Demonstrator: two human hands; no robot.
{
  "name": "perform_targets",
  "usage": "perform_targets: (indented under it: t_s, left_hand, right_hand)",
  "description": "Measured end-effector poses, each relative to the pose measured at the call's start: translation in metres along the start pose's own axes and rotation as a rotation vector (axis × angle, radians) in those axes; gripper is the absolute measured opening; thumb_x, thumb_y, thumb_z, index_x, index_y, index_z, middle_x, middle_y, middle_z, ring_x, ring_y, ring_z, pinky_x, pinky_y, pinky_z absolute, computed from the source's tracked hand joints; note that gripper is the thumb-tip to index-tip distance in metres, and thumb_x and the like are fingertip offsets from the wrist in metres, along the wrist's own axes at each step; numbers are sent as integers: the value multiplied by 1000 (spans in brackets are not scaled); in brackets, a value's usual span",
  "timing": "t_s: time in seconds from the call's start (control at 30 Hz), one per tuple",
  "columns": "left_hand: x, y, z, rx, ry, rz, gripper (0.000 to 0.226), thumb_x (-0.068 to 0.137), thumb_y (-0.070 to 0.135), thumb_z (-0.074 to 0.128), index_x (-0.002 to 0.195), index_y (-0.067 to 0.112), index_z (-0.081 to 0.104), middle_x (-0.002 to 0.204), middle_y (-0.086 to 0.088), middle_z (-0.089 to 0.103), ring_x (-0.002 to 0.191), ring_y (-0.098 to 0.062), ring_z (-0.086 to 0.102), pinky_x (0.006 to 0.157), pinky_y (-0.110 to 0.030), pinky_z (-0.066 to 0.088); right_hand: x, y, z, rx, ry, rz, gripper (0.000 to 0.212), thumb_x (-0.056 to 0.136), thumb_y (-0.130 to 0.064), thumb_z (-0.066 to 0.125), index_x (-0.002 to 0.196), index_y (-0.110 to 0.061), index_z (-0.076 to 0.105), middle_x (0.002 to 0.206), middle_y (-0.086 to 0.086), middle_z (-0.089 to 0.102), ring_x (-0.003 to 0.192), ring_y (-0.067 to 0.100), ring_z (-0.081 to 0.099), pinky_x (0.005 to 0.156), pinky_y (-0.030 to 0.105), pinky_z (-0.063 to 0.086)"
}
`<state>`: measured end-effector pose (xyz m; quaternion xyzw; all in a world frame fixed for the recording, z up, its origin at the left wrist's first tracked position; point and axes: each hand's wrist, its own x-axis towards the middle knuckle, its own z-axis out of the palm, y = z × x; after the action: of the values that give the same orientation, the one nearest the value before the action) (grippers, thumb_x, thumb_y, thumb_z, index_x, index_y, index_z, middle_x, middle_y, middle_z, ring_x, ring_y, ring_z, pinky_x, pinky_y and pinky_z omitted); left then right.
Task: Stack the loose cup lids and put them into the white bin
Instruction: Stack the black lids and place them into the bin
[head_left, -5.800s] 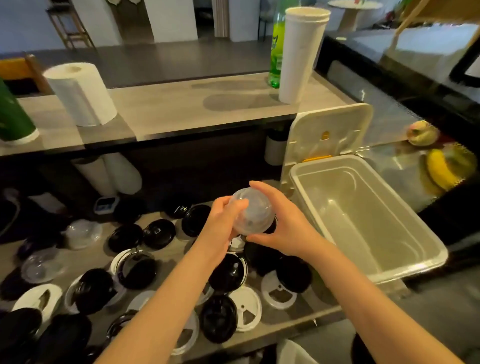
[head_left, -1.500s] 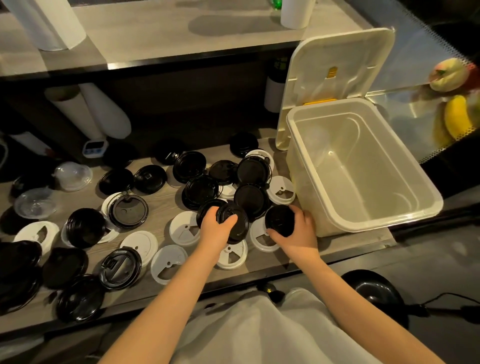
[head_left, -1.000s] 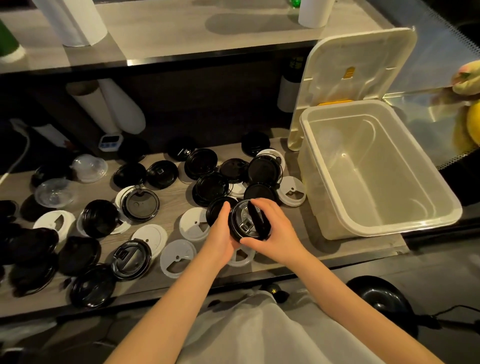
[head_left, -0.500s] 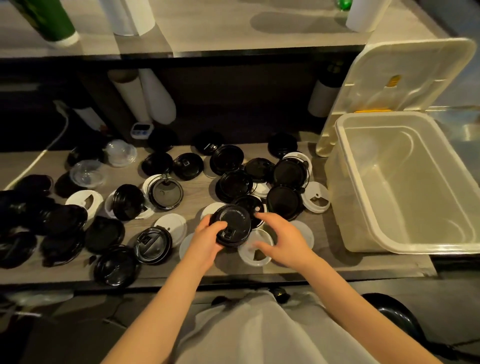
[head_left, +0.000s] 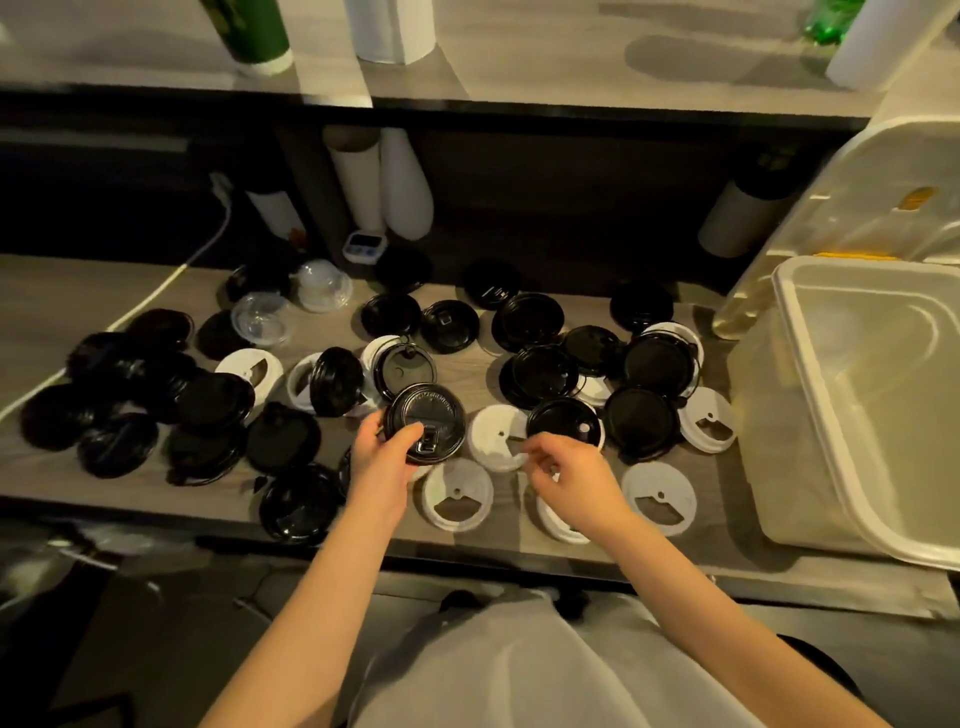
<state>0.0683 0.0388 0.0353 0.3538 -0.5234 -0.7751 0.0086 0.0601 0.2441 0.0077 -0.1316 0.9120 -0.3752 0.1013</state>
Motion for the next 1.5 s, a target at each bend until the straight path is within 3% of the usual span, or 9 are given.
perform_targets:
  t_s: [0.17, 0.37, 0.57, 0.73, 0.97, 1.13, 1.27, 1.4, 1.5]
  left_hand:
    - [12, 20, -44, 5, 55, 30, 43, 87, -4, 56, 128, 7, 49, 119, -12, 60, 106, -25, 60, 92, -43, 49]
    - [18, 37, -94, -70, 120, 90, 44, 88, -2, 56, 129, 8, 47, 106, -4, 63, 98, -19, 62, 91, -40, 50]
    - [17, 42, -126, -121, 181, 112, 41, 89, -2, 55, 127, 10, 48, 110, -6, 61, 100, -20, 62, 86, -37, 50]
    - [16, 37, -137, -156, 181, 81, 39, 88, -2, 56, 124, 11, 48, 117, -10, 59, 107, -26, 59, 90, -41, 49]
    - [17, 33, -136, -106, 158, 70, 31, 88, -1, 56, 115, 12, 51, 105, -4, 62, 105, -24, 61, 98, -46, 46]
    - [13, 24, -120, -63, 94, 18, 35, 88, 0, 57, 119, 13, 48, 106, -6, 62, 107, -26, 59, 99, -46, 46]
    - [8, 14, -106, -42, 53, -40, 33, 88, 1, 58, 116, 15, 48, 112, -8, 60, 108, -25, 58, 99, -44, 45]
    - [5, 3, -92, 10, -17, -84, 33, 88, 4, 58, 118, 15, 50, 116, -9, 61, 110, -25, 58, 101, -47, 43]
    - [-1, -4, -77, -145, -63, -163, 23, 92, 3, 49, 114, 9, 52, 111, -17, 62, 93, -24, 63, 77, -38, 52]
  right_hand:
    - [19, -37, 32, -101, -103, -91, 26, 87, -17, 59, 113, -13, 63, 106, 3, 65, 102, 20, 58, 83, 34, 47]
    - [44, -80, 84, -311, -281, -250, 55, 84, -24, 61, 136, -16, 44, 135, 7, 47, 126, 27, 42, 100, 39, 39]
    - [59, -100, 122, -482, -410, -262, 93, 79, -43, 68, 150, -21, 13, 157, 7, 12, 145, 26, 11, 115, 44, 18]
    - [64, -95, 134, -516, -383, -249, 90, 78, -40, 70, 149, -23, 17, 153, 8, 21, 141, 29, 19, 113, 42, 21]
    - [64, -91, 120, -184, -256, -203, 87, 72, -39, 76, 144, -18, 32, 142, 6, 39, 129, 27, 39, 106, 36, 34]
    - [48, -102, 95, 232, -64, 11, 84, 71, -31, 80, 138, -20, 32, 127, -9, 48, 114, 6, 45, 95, 21, 38]
    - [34, -97, 82, 385, 14, 35, 72, 70, -17, 81, 128, -23, 39, 114, -24, 47, 102, -16, 47, 81, -2, 35]
    - [24, -96, 75, 433, 52, 14, 69, 69, -18, 83, 125, -26, 43, 117, -21, 50, 108, -13, 47, 84, 0, 36]
    - [19, -95, 76, 402, -22, -8, 70, 62, -31, 78, 125, -26, 48, 121, -11, 54, 113, 0, 51, 92, 11, 40]
